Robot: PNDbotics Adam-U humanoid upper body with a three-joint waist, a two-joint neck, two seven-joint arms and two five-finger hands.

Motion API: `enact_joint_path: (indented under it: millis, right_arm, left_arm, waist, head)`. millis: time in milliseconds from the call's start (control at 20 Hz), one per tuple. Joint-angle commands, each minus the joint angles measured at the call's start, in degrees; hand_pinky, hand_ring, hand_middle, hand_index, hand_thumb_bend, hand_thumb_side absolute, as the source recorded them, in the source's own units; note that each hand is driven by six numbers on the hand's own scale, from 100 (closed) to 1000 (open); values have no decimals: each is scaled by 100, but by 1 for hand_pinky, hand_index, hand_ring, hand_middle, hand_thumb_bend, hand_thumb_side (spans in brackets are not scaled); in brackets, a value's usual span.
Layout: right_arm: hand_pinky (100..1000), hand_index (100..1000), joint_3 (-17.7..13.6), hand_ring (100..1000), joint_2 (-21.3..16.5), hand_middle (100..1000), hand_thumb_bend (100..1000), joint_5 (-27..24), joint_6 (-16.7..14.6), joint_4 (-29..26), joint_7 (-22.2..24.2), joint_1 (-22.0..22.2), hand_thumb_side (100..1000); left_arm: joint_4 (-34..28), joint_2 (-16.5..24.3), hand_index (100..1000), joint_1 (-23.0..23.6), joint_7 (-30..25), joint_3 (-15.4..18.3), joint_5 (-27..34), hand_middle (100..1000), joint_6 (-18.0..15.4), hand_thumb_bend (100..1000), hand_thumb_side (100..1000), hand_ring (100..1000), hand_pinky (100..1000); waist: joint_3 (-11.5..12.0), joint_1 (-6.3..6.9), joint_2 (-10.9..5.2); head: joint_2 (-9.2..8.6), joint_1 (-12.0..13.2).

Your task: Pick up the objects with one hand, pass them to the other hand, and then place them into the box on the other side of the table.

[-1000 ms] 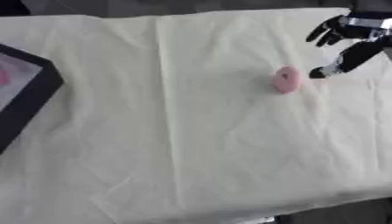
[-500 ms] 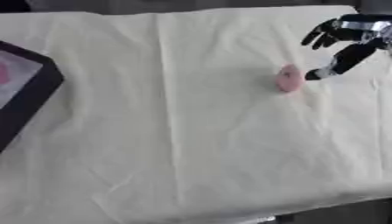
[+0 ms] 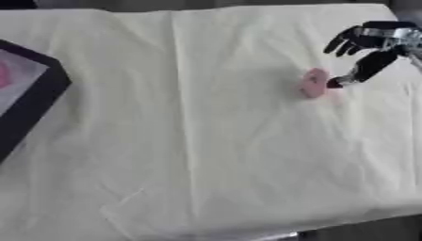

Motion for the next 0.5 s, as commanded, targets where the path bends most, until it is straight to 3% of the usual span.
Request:
enact_joint_path:
  millis: [50, 500]
  right_arm:
    - [881, 778, -28, 837, -113, 819, 555, 103, -33, 59, 50, -105, 139]
    - [884, 777, 22, 840, -34, 818, 533, 309, -85, 301, 178, -195, 124]
  left_arm:
    - [-79, 112, 741, -102, 19, 108, 28, 681, 3, 426, 491, 669, 806]
    - [-77, 89, 741, -152, 4, 92, 10, 680, -5, 426, 491, 669, 806]
  waist:
    - [7, 51, 20]
    - [77, 60, 85]
  head:
    - [-15, -29]
    - [-15, -62]
